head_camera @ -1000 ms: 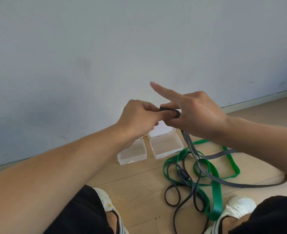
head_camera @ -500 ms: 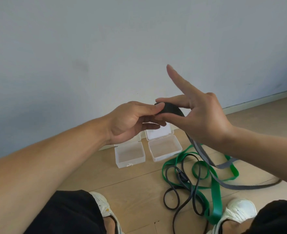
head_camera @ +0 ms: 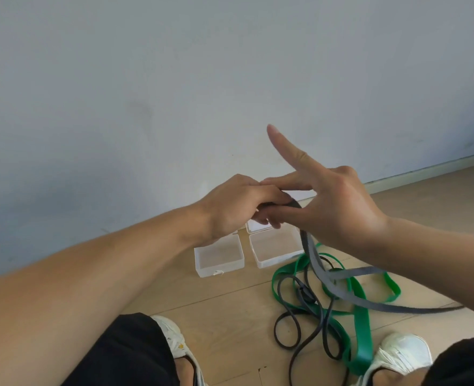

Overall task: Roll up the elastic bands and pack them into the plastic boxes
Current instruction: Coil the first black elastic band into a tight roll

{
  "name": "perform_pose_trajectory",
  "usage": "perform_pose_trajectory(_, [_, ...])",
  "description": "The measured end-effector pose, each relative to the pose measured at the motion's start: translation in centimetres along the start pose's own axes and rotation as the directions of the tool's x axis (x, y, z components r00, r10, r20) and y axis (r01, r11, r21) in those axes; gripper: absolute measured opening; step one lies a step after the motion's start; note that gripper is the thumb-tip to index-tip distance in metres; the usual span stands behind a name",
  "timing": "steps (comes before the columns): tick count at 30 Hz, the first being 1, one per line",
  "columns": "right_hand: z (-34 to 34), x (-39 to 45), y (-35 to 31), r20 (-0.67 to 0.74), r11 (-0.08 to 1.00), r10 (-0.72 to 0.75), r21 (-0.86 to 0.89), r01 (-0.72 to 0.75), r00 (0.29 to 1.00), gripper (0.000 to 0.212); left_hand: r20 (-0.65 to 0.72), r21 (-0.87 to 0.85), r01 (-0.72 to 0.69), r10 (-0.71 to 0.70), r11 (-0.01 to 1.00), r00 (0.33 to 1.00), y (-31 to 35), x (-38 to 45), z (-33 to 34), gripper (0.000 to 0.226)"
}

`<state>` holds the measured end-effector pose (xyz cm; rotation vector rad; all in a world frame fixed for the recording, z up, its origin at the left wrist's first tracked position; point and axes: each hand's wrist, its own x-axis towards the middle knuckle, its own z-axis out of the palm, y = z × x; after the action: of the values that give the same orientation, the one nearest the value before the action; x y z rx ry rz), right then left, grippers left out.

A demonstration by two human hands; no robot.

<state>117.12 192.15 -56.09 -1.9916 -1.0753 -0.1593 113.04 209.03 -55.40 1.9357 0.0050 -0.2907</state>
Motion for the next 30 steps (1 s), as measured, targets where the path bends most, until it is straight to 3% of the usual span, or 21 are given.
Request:
perform_pose_trajectory(6, [-0.6,0.1,-0.4,-0.009,0.983,0.121,0.141,-0.118,0.993,0.099,0.118,-0.216,-0.013,0.039,0.976,0.992,-1.0,0.1,-0.7,0.039])
perform_pose_trajectory(10, [-1.2,1.0,-1.1,0.06,0.989,0.113,0.092,-0.119,0.992,0.097,0.166,-0.305,0.064,-0.013,0.95,0.986,-1.2,0.1,-0.8,0.04])
perform_pose_trajectory(13, [-1.8,1.5,-0.9,0.102,0.994,0.067,-0.097,-0.057,0.993,0.089,0.007,-0.201,0.142,-0.144,0.969,0.99,-0.5,-0.1,-0.3,0.032])
perform_pose_trajectory(16, [-1.8,1.7,-0.7,0.092,0.96,-0.06,-0.267,0.082,0.994,0.078,-0.222,-0.135,0.153,-0.181,0.979,0.958,-0.1,-0.3,0.3,0.042])
perform_pose_trajectory(19, [-1.1,1.4,0.0,0.08,0.908,-0.237,-0.337,0.25,0.968,0.079,-0.251,-0.099,0.13,-0.151,0.987,0.956,0.1,-0.5,0.6,0.032])
perform_pose_trajectory(21, [-0.8,1.2,0.3,0.05,0.962,-0.145,-0.226,0.153,0.988,0.087,-0.179,-0.134,0.141,-0.164,0.981,0.97,0.5,-0.6,0.3,0.018])
perform_pose_trajectory(23, [-1.0,1.1,0.4,0.052,0.995,0.029,-0.092,-0.024,0.998,0.086,-0.098,-0.165,0.142,-0.159,0.976,0.982,0.6,-0.7,-0.3,0.019])
perform_pose_trajectory(27, [-1.4,0.7,0.3,0.096,0.986,0.13,0.092,-0.139,0.987,0.045,0.036,-0.21,0.133,-0.128,0.969,0.991,0.2,-0.9,-1.4,0.034])
perform_pose_trajectory(30, [-1.3,0.8,-0.4,0.118,0.966,0.157,0.19,-0.177,0.981,0.034,0.1,-0.238,0.12,-0.099,0.964,0.99,-0.1,-0.9,-2.0,0.025])
